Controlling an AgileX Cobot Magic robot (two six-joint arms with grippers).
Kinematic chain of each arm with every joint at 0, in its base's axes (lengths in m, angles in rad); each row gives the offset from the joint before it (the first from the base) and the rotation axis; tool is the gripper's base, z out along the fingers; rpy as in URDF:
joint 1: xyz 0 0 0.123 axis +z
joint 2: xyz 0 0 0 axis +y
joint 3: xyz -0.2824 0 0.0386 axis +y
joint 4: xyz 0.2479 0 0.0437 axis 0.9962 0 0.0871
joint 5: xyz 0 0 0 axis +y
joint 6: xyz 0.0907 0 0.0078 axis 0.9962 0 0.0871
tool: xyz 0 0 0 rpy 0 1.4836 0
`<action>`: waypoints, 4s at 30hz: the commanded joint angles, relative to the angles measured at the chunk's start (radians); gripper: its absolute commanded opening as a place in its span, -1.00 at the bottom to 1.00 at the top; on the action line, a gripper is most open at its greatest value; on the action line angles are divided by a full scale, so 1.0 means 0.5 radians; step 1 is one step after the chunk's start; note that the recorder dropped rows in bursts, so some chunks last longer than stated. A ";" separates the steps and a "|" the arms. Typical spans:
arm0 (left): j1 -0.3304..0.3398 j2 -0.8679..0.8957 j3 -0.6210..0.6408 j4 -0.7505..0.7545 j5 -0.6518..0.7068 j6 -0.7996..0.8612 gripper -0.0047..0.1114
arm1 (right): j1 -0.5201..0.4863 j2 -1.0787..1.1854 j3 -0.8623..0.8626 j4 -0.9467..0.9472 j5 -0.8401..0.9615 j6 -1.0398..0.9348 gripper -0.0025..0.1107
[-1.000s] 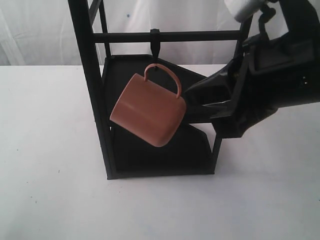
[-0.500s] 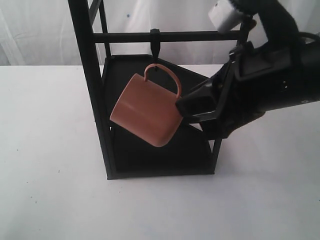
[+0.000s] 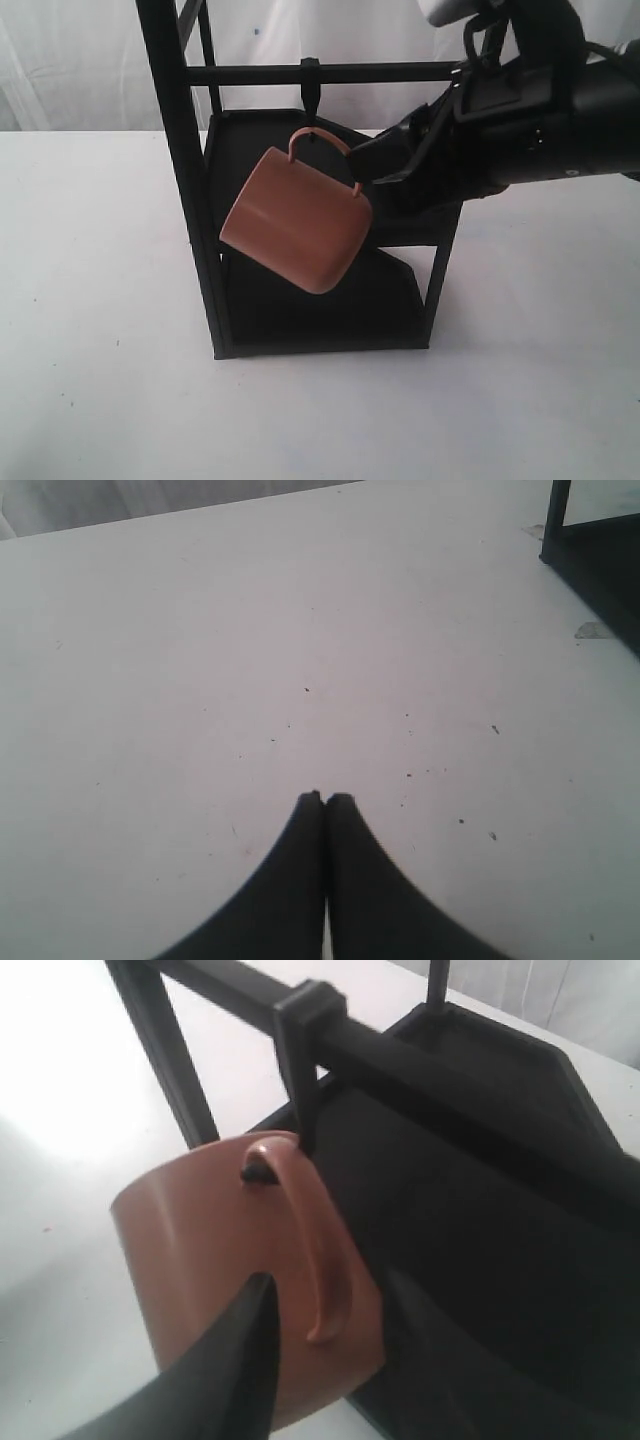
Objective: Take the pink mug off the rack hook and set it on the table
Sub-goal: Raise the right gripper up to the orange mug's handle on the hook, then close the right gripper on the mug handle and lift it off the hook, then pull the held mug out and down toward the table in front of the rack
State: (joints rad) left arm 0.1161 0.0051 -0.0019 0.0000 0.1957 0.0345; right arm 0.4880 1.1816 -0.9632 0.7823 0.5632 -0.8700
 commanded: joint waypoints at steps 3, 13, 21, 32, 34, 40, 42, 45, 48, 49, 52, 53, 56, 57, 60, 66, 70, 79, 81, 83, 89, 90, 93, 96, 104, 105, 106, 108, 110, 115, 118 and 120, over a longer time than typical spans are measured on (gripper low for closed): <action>-0.005 -0.010 0.004 -0.011 -0.003 -0.002 -0.92 | 0.079 -0.004 -0.006 0.028 0.070 -0.334 -0.33; -0.005 -0.010 0.004 -0.011 -0.003 -0.002 -0.92 | 0.141 -0.004 -0.006 0.019 -0.293 -0.383 -0.24; -0.005 -0.010 0.004 -0.011 -0.003 -0.002 -0.92 | 0.141 0.037 -0.001 0.026 -0.284 -0.383 -0.24; -0.005 -0.010 0.004 -0.011 -0.003 -0.002 -0.92 | 0.141 0.159 -0.001 0.068 -0.418 -0.383 -0.24; -0.005 -0.010 0.004 -0.011 -0.003 -0.002 -0.92 | 0.141 0.189 -0.001 0.069 -0.446 -0.383 -0.24; -0.005 -0.010 0.004 -0.011 -0.003 -0.002 -0.92 | 0.141 0.257 -0.001 0.069 -0.418 -0.265 -0.36; -0.005 -0.010 0.004 -0.011 -0.003 -0.002 -0.92 | 0.141 0.257 -0.001 0.069 -0.430 -0.221 -0.55; -0.005 -0.010 0.004 -0.011 -0.003 -0.002 -0.92 | 0.141 0.253 -0.001 0.069 -0.450 -0.216 -0.90; -0.005 -0.010 0.004 -0.011 -0.003 -0.002 -0.92 | 0.141 0.248 -0.001 0.072 -0.456 -0.170 -0.96; -0.005 -0.010 0.004 -0.011 -0.003 -0.002 -0.92 | 0.141 0.240 -0.001 0.072 -0.456 -0.133 -0.96; -0.005 -0.010 0.004 -0.011 -0.003 -0.002 -0.92 | 0.141 0.214 -0.001 0.072 -0.452 -0.121 -0.96; -0.005 -0.010 0.004 -0.011 -0.003 -0.002 -0.92 | 0.141 0.203 -0.001 0.072 -0.452 -0.121 -0.96; -0.005 -0.010 0.004 -0.011 -0.003 -0.002 -0.92 | 0.141 0.150 -0.001 0.072 -0.456 -0.121 -0.96; -0.005 -0.010 0.004 -0.011 -0.003 -0.002 -0.92 | 0.141 0.134 -0.001 0.072 -0.456 -0.121 -0.96; -0.005 -0.010 0.004 -0.011 -0.003 -0.002 -0.92 | 0.141 0.073 -0.001 0.072 -0.443 -0.116 -0.96; -0.005 -0.010 0.004 -0.011 -0.003 -0.002 -0.92 | 0.141 -0.018 -0.001 0.072 -0.280 0.023 -0.96; -0.005 -0.010 0.004 -0.011 -0.003 -0.002 -0.92 | 0.141 -0.056 -0.001 0.072 -0.106 0.130 -0.96; -0.005 -0.010 0.004 -0.011 -0.003 -0.002 -0.92 | 0.141 -0.246 0.134 0.219 -0.197 0.303 -0.96; -0.005 -0.010 0.004 -0.011 -0.003 -0.002 -0.92 | 0.141 -0.308 0.250 0.325 -0.323 0.285 -0.96; -0.005 -0.010 0.004 -0.011 -0.003 -0.002 -0.92 | 0.141 -0.373 0.400 0.470 -0.483 0.189 -0.96; -0.005 -0.010 0.004 -0.011 -0.003 -0.002 -0.92 | 0.141 -0.523 0.764 0.893 -0.866 -0.067 -0.96; -0.005 -0.010 0.004 -0.011 -0.003 -0.002 -0.92 | 0.141 -0.534 0.799 0.921 -0.922 -0.078 -0.96; -0.005 -0.010 0.004 -0.011 -0.003 -0.002 -0.92 | 0.141 -0.568 0.894 0.945 -1.097 -0.082 -0.96; -0.005 -0.010 0.004 -0.011 -0.003 -0.002 -0.92 | 0.141 -0.568 0.956 0.945 -1.179 -0.082 -0.96; -0.005 -0.010 0.004 -0.011 -0.003 -0.002 -0.92 | 0.141 -0.568 0.964 0.945 -1.042 -0.082 -0.96; -0.005 -0.010 0.004 -0.011 -0.003 -0.002 -0.92 | 0.141 -0.568 0.964 0.945 -1.027 -0.086 -0.96; -0.005 -0.010 0.004 -0.011 -0.003 -0.002 -0.92 | 0.141 -0.568 0.964 0.945 -1.015 -0.085 -0.96; -0.005 -0.010 0.004 -0.011 -0.003 -0.002 -0.92 | 0.141 -0.568 0.964 0.945 -0.973 -0.090 -0.96; -0.005 -0.010 0.004 -0.011 -0.003 -0.002 -0.92 | 0.141 -0.568 0.964 0.950 -0.890 -0.090 -0.96; -0.005 -0.010 0.004 -0.011 -0.003 -0.002 -0.92 | 0.254 -0.568 1.080 0.873 -0.992 -0.040 -0.96; -0.005 -0.010 0.004 -0.011 -0.003 -0.002 -0.92 | 0.459 -0.568 1.276 0.013 -1.467 0.974 -0.96; -0.005 -0.010 0.004 -0.011 -0.003 -0.002 -0.92 | 0.564 -0.568 1.378 -0.610 -1.784 1.789 -0.96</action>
State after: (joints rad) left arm 0.1161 0.0051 -0.0019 0.0000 0.1957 0.0345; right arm 0.7289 0.9073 -0.3072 0.7286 -0.1743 -0.3173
